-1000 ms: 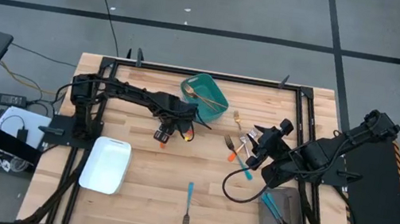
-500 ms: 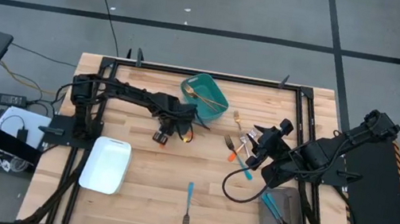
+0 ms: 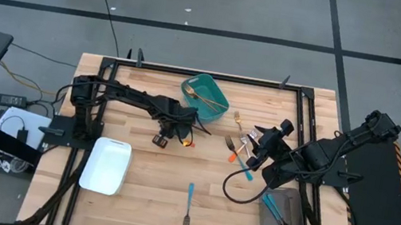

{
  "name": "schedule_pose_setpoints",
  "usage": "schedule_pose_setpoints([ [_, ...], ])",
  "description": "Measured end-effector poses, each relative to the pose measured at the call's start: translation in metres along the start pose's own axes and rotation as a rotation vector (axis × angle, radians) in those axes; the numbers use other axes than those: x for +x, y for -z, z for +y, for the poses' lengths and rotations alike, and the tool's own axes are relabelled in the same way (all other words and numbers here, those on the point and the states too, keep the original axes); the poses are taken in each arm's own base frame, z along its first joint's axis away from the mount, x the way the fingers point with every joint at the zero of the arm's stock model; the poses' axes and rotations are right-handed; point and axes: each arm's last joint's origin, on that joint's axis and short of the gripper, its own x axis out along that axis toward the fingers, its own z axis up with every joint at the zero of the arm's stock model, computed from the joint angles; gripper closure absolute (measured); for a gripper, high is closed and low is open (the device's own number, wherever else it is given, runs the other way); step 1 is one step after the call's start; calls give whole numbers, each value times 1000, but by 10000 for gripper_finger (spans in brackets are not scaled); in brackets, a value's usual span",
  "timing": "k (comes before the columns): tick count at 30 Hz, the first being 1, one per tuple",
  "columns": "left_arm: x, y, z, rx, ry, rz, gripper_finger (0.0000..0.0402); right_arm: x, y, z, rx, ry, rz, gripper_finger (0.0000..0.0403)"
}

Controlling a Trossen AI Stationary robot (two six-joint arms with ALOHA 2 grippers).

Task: Sort silverware by color (type)
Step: Put the orange fork into the white bin

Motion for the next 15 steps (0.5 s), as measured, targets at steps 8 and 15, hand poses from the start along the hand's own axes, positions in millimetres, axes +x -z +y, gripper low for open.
schedule_pose_setpoints([
  [8, 3, -5, -5, -21, -11, 5, 331, 0, -1, 0, -4, -3, -3, 230],
  [15, -1, -13, -13, 14, -64, 55, 388, 0, -1, 0, -54, 20, -21, 230],
])
